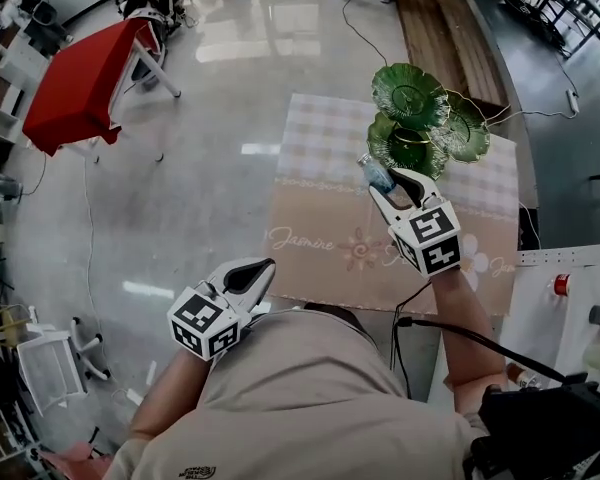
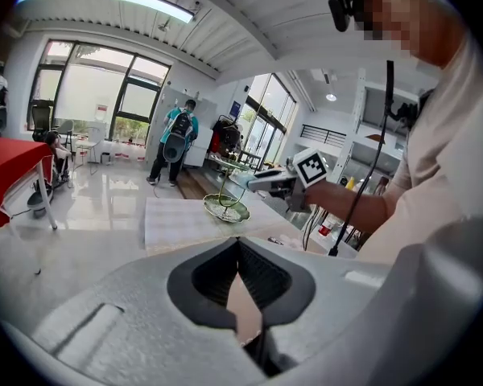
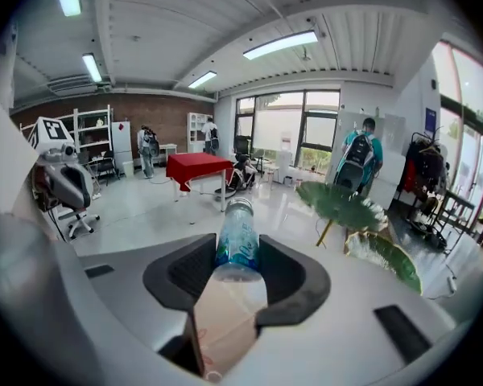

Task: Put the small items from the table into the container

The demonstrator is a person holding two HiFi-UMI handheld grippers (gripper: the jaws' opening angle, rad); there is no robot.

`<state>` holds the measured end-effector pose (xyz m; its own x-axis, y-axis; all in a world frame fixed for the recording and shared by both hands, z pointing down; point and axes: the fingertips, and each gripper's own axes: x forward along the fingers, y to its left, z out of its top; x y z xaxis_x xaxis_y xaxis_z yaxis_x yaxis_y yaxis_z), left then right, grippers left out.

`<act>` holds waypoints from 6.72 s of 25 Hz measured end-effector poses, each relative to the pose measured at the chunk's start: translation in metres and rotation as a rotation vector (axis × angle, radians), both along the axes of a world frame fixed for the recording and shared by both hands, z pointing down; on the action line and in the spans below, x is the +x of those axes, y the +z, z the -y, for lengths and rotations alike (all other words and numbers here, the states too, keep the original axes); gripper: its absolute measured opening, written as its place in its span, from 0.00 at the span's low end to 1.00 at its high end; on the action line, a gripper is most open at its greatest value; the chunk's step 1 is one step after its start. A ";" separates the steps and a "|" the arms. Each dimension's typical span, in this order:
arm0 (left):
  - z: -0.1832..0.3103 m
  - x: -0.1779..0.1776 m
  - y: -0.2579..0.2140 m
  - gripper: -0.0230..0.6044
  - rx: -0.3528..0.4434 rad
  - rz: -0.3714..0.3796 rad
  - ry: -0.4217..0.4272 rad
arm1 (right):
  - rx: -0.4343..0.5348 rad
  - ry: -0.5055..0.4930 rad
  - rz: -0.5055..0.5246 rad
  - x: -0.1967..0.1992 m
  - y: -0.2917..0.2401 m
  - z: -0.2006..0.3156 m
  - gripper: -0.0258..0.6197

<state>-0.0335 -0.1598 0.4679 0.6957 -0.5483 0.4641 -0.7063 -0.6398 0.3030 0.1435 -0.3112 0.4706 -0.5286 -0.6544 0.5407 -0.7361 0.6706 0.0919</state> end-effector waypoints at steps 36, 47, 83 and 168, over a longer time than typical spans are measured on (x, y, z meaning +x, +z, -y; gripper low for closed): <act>-0.015 -0.050 0.005 0.05 -0.010 0.004 -0.138 | 0.033 0.189 -0.274 0.098 -0.025 0.184 0.35; -0.047 -0.067 -0.003 0.05 0.015 -0.021 -0.050 | 0.117 0.281 -0.209 0.091 -0.068 0.106 0.32; -0.234 -0.119 0.009 0.05 0.051 -0.074 0.268 | -0.030 0.189 0.068 -0.168 0.028 -0.395 0.08; -0.032 0.075 -0.005 0.05 0.040 -0.026 -0.060 | 0.075 -0.017 0.028 0.091 -0.018 -0.025 0.29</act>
<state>0.0415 -0.1279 0.4625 0.6724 -0.6072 0.4233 -0.7362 -0.6083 0.2967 0.2341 -0.2863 0.4529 -0.5540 -0.6834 0.4754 -0.7277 0.6749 0.1221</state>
